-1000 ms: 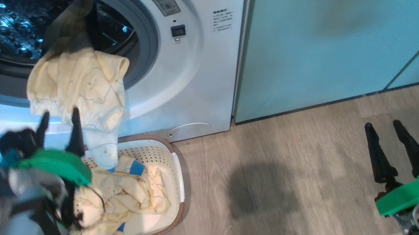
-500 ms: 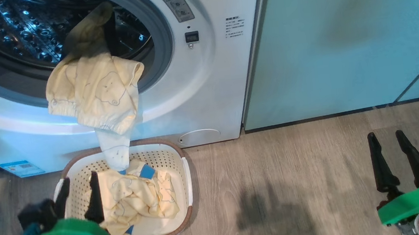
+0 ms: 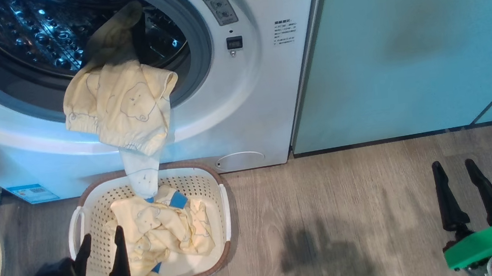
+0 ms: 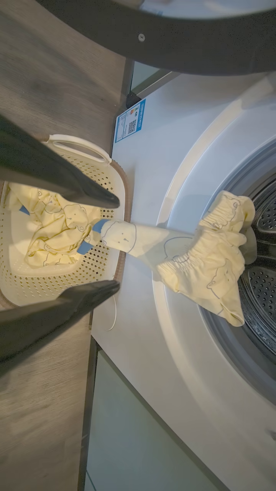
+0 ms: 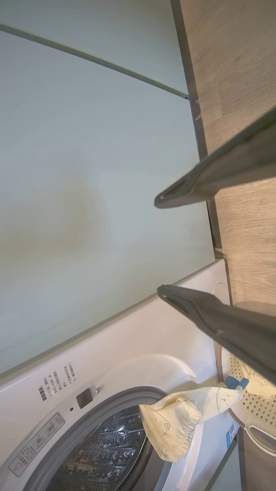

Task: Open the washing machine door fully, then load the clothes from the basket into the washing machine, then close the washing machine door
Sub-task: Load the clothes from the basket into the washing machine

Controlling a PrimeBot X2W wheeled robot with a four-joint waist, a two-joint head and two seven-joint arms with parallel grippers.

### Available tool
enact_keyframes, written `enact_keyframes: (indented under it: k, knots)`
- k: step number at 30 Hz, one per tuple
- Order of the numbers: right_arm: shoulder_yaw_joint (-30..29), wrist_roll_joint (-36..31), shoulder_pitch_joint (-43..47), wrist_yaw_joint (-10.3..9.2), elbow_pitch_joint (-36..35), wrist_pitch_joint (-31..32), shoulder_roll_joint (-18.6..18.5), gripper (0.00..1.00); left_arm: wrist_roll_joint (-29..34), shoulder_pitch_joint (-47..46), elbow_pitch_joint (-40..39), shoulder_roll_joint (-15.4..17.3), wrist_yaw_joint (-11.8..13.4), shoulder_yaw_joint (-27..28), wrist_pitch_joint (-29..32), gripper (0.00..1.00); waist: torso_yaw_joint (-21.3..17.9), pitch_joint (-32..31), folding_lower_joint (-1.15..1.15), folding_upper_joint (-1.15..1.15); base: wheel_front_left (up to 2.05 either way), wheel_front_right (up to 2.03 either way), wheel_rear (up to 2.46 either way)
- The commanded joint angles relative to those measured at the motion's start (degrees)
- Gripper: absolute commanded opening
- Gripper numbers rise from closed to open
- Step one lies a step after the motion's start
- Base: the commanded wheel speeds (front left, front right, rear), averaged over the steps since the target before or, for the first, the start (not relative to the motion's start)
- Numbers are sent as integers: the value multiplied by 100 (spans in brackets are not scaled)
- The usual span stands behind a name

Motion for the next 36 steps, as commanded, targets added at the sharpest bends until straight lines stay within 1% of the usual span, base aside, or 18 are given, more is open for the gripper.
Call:
enact_keyframes:
  k: [1,5,13,18,26,34,36]
  knots:
    - [103,-2,-87,1,-188,-55,-127,100,66,-203,-77,40,-32,175,-36,100,-7,14,0,0,0,0,0]
    - [137,10,-133,1,-194,-55,-134,100,106,-399,143,80,-61,117,-36,100,-40,77,0,0,0,0,0]
    - [265,43,-310,1,-207,-55,-126,100,15,-1299,1052,412,-97,-98,-36,100,-325,439,0,0,0,0,0]
    - [296,57,-455,1,-218,-55,-105,100,-339,-2027,1786,717,-100,-424,-36,100,-511,786,0,0,0,0,0]
    - [295,84,-710,1,-266,-55,-77,100,-1100,-3122,2844,1219,-101,-767,-36,100,-735,1419,0,0,0,0,0]
    - [303,99,-959,1,-316,-55,-53,100,-1540,-3941,3708,1641,-102,-1176,-36,100,-810,1947,0,0,0,0,0]
    - [303,100,-1014,1,-324,-55,-54,100,-1620,-4122,3870,1705,-102,-1255,-36,100,-806,2054,0,0,0,0,0]
